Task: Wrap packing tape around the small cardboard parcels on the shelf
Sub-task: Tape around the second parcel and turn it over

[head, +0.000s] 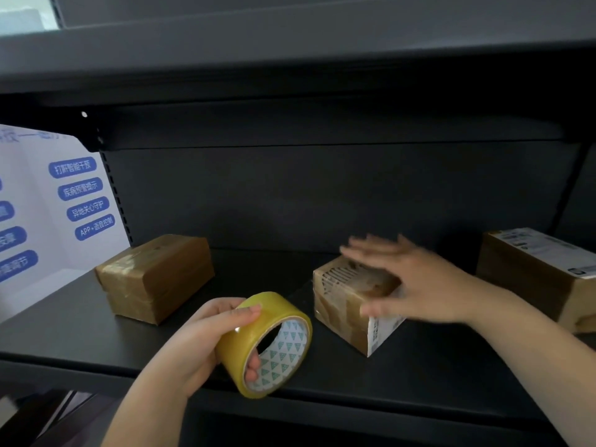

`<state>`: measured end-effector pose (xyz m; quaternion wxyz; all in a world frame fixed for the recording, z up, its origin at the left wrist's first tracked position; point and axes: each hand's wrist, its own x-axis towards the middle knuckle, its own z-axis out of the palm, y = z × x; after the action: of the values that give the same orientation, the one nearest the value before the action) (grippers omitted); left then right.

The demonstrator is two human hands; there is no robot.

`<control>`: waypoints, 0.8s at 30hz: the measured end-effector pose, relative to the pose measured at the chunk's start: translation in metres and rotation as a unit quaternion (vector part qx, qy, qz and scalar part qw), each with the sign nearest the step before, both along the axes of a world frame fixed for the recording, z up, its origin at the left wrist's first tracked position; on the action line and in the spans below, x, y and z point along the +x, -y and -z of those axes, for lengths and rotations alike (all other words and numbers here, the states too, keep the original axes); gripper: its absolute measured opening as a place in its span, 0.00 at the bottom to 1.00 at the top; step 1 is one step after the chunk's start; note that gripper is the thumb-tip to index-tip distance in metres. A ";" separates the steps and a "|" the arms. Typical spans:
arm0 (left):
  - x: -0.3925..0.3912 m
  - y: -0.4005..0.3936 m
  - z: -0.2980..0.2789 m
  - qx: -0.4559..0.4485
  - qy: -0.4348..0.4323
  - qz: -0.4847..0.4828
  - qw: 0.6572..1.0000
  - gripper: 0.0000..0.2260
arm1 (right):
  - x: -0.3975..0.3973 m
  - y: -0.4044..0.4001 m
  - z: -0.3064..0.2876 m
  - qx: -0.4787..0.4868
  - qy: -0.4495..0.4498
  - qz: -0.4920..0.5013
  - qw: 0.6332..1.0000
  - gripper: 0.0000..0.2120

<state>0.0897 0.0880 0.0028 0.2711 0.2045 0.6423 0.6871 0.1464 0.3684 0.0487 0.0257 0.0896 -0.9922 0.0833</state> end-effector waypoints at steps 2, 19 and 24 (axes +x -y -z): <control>-0.003 0.001 0.001 0.007 -0.003 0.009 1.000 0.31 | 0.002 0.004 0.010 0.057 0.039 0.007 0.998 0.47; -0.054 -0.034 -0.066 -0.010 -0.039 -0.039 0.998 0.10 | -0.023 0.007 0.024 -0.121 -0.113 0.240 0.957 0.42; -0.063 -0.042 -0.085 -0.019 -0.053 0.009 0.998 0.21 | -0.026 0.002 0.026 -0.167 -0.136 0.267 0.939 0.44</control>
<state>0.0266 0.1296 0.0879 0.2466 0.2407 0.6669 0.6607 0.1204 0.3665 0.0222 0.1958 -0.1740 -0.9385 0.2251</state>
